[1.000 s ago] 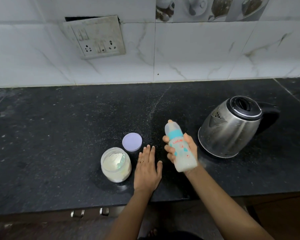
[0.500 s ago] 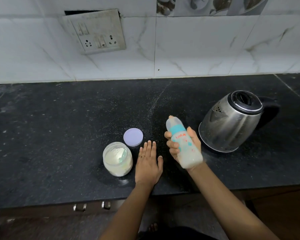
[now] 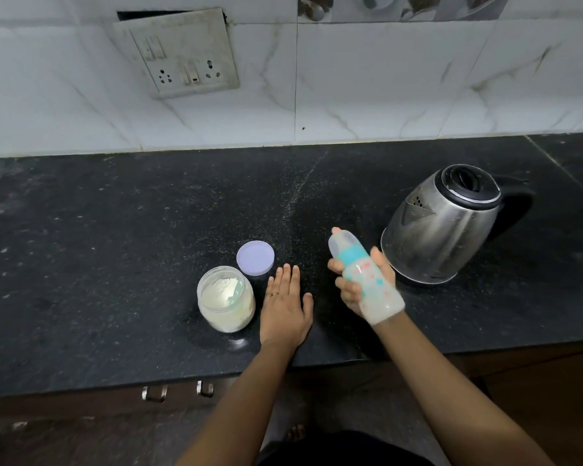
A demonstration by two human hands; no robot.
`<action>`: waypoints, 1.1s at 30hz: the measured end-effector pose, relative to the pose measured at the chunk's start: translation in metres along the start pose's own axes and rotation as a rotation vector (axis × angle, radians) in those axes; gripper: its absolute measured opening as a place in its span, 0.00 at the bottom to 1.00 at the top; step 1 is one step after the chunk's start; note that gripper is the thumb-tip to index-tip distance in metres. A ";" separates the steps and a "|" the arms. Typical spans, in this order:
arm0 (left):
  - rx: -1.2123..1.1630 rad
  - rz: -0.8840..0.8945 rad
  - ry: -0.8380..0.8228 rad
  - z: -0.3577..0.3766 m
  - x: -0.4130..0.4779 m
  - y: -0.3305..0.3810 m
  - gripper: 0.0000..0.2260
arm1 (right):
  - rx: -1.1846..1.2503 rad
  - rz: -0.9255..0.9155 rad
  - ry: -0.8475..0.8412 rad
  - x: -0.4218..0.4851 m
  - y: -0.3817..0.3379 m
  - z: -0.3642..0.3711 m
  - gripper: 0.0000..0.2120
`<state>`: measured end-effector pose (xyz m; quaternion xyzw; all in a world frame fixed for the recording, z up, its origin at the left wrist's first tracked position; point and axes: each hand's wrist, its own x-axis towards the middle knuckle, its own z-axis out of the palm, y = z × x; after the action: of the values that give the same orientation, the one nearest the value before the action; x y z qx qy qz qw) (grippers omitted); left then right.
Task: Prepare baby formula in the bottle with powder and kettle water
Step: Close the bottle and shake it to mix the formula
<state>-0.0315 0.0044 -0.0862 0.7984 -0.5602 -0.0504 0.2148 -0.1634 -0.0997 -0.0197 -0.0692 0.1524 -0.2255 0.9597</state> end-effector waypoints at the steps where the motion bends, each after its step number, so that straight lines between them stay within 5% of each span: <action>1: -0.002 -0.002 0.002 0.001 0.000 -0.001 0.29 | -0.070 -0.025 -0.006 -0.002 0.001 0.007 0.29; 4: -0.003 -0.009 -0.002 0.001 0.000 -0.001 0.29 | 0.025 -0.127 0.045 0.000 0.004 0.007 0.38; 6: -0.001 -0.008 -0.008 0.001 -0.001 -0.001 0.30 | 0.131 -0.112 0.014 0.001 0.004 0.004 0.33; 10: -0.002 -0.014 -0.013 0.001 0.000 -0.001 0.30 | -0.110 -0.158 0.051 -0.001 0.005 0.019 0.31; 12: 0.002 -0.019 -0.019 0.001 0.000 -0.001 0.30 | 0.053 -0.188 0.071 0.001 0.000 0.022 0.39; 14: 0.003 -0.017 -0.019 0.001 -0.001 -0.001 0.30 | 0.185 -0.153 -0.047 0.000 -0.002 0.028 0.34; 18: -0.004 -0.017 -0.011 0.002 0.000 -0.001 0.29 | -0.128 -0.184 -0.060 -0.007 -0.006 0.052 0.27; 21: 0.005 -0.014 -0.015 0.003 0.000 -0.002 0.30 | 0.105 -0.268 0.043 -0.006 -0.005 0.054 0.37; 24: 0.000 -0.019 -0.015 0.002 0.000 -0.001 0.30 | 0.231 -0.140 0.029 -0.003 -0.001 0.038 0.29; 27: -0.006 -0.018 -0.017 0.001 0.000 -0.001 0.30 | 0.140 -0.240 0.039 -0.005 -0.001 0.041 0.27; 30: 0.001 -0.014 -0.005 0.001 0.000 -0.001 0.29 | 0.370 -0.225 0.009 -0.006 -0.004 0.032 0.27; 33: 0.001 -0.016 0.000 0.001 0.000 0.000 0.29 | 0.093 -0.123 0.074 -0.004 0.001 0.032 0.27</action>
<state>-0.0313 0.0043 -0.0871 0.8030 -0.5537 -0.0519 0.2141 -0.1561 -0.0951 0.0115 -0.0253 0.1729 -0.2931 0.9400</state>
